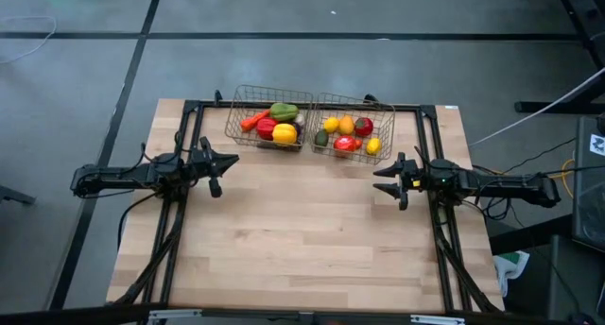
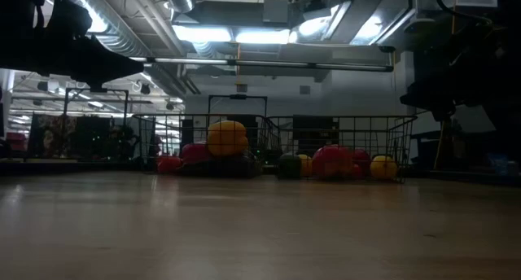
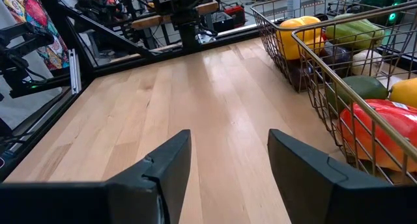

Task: Sort produce into baskets
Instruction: Return to Home Position

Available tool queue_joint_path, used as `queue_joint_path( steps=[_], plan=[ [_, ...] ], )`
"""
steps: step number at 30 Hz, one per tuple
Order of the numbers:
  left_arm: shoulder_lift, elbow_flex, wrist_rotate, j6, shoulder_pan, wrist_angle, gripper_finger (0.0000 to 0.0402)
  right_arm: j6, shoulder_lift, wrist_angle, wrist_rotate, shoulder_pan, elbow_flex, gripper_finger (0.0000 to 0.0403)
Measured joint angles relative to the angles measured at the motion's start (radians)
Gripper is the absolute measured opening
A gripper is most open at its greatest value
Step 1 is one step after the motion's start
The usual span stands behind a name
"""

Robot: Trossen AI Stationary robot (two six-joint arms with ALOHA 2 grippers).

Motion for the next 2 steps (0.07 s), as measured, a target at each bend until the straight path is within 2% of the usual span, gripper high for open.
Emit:
queue_joint_path(
  steps=[2],
  plan=[
    [0.0,0.0,0.0,0.0,0.0,0.0,0.0031,0.0,0.0,0.0,0.0,0.0,0.0,0.0204]
  ],
)
